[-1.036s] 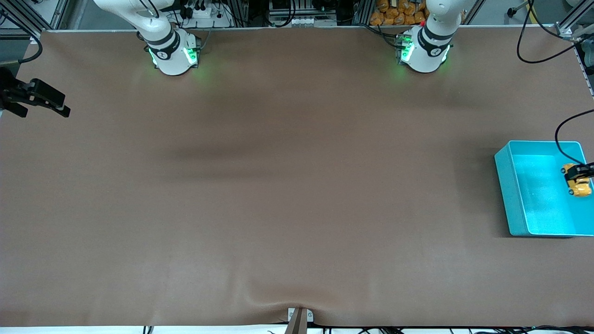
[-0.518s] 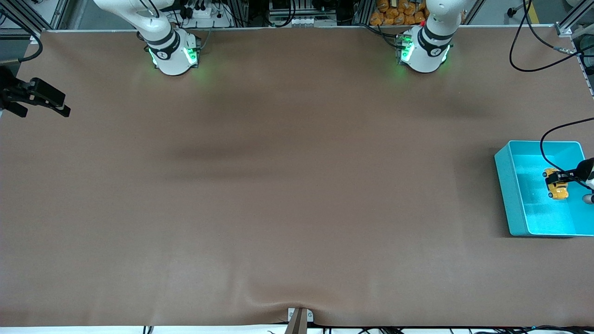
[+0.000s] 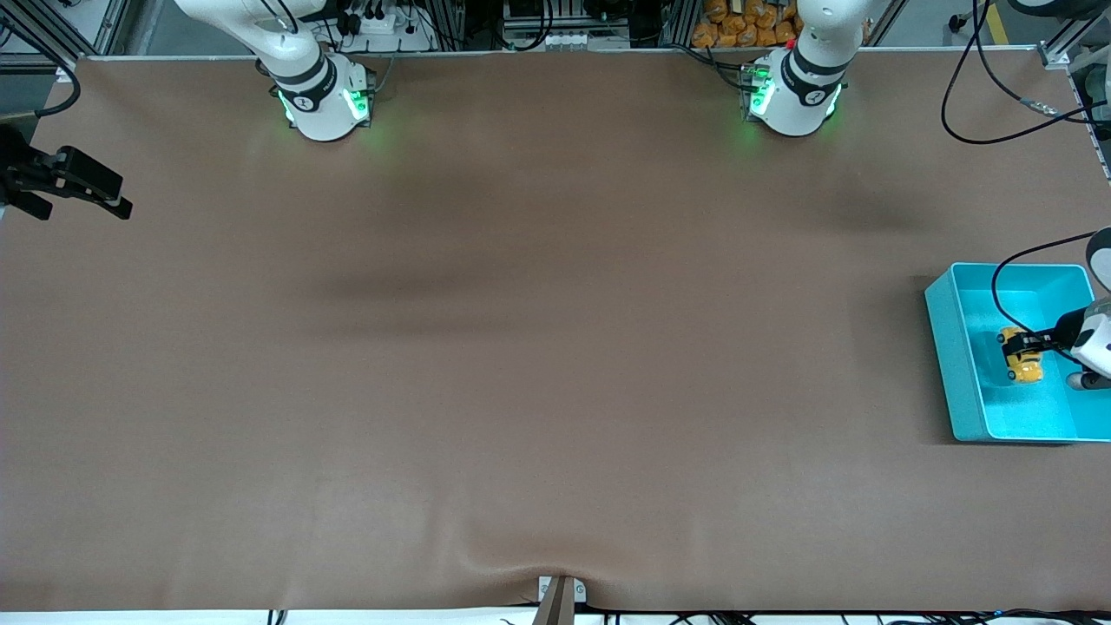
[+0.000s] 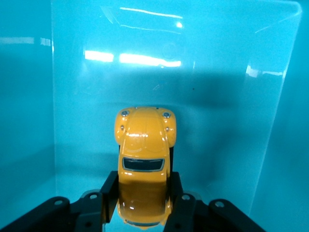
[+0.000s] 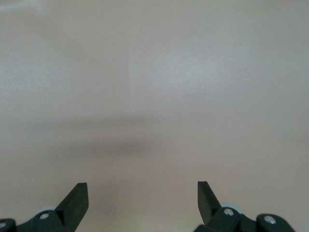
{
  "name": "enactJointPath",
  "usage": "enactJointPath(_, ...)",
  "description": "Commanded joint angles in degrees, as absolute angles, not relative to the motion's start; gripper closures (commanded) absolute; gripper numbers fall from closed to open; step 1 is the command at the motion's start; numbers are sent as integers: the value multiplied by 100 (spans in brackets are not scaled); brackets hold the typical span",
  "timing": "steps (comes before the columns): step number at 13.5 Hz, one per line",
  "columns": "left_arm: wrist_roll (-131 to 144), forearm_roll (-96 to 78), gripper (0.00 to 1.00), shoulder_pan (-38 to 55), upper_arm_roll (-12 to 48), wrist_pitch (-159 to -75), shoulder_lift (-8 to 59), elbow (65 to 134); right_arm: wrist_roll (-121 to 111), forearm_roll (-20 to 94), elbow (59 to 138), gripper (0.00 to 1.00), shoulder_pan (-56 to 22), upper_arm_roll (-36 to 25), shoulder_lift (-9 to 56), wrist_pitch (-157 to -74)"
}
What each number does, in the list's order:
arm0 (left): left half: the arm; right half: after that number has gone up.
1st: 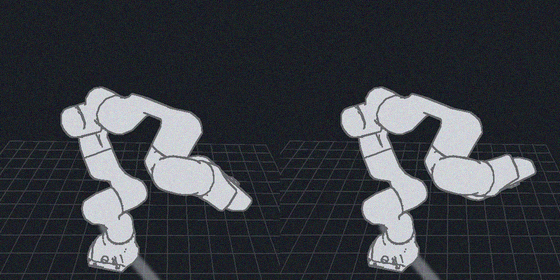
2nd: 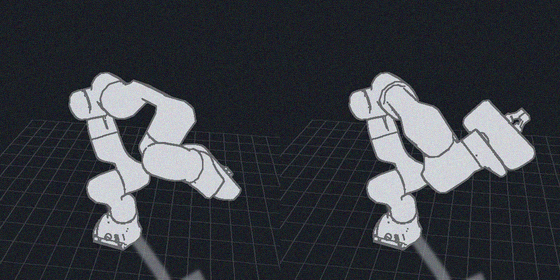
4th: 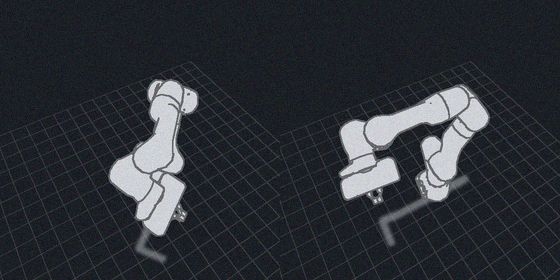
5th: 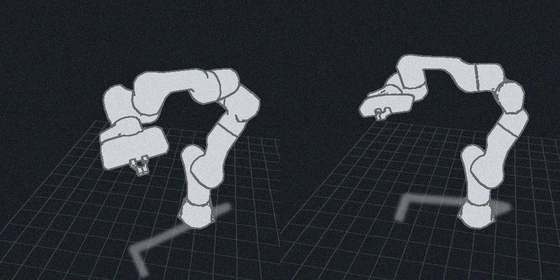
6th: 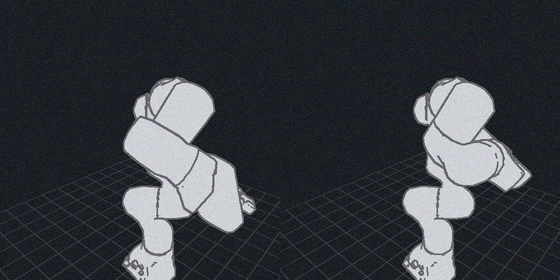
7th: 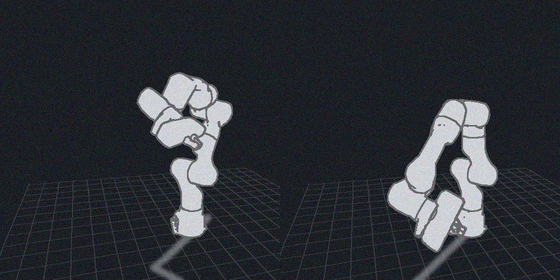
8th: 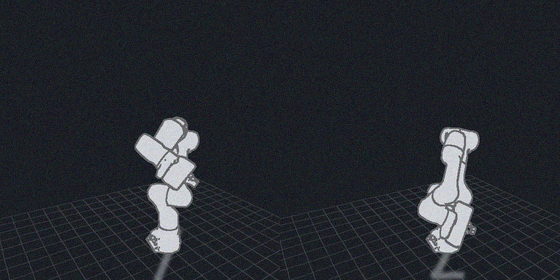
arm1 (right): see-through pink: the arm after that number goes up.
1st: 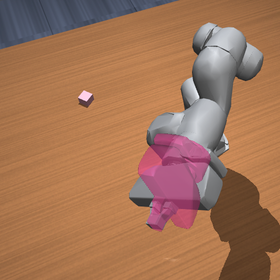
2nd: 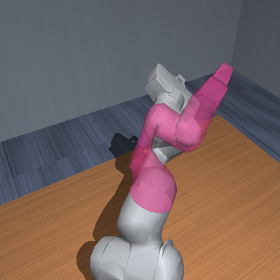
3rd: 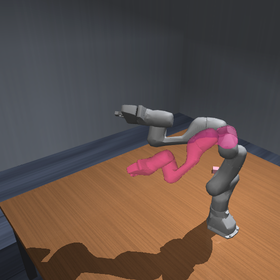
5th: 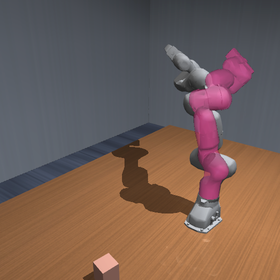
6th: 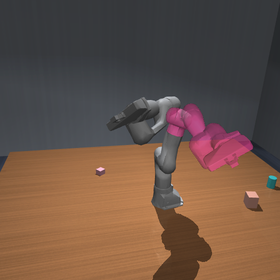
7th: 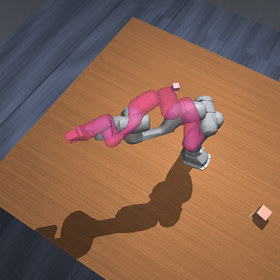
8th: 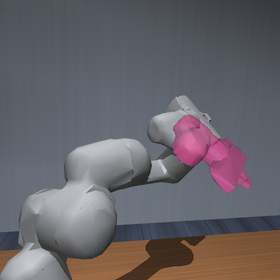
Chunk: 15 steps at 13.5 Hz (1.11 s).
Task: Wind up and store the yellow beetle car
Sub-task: 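Lower the car into the blue bin and open the left gripper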
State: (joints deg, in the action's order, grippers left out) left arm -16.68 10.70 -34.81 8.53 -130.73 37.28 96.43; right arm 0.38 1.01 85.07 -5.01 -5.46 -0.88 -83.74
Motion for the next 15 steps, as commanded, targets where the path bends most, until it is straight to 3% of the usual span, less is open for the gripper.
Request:
enactJointPath(1, -1714, 1501, 100, -3516, 888, -13148, 3858, 9519, 141, 114, 8464, 0, -527, -527, -88, -8358)
enactJointPath(2, -1705, 1668, 92, -3516, 888, -13148, 3867, 9519, 141, 114, 8455, 0, -527, -519, -88, -8367)
enactJointPath(4, -1696, 1687, 3, -3524, 888, -13140, 3859, 9536, 132, 114, 8455, 0, -519, -527, -88, -8358)
enactJointPath(8, -1644, 1687, 0, -3472, 1054, -12939, 3421, 9720, 141, 114, 8455, 0, -527, -527, -88, -8358)
enactJointPath(15, -1547, 1608, 0, -3480, 2099, -11385, 1874, 9721, 105, 114, 8455, 0, -519, -527, -79, -8367)
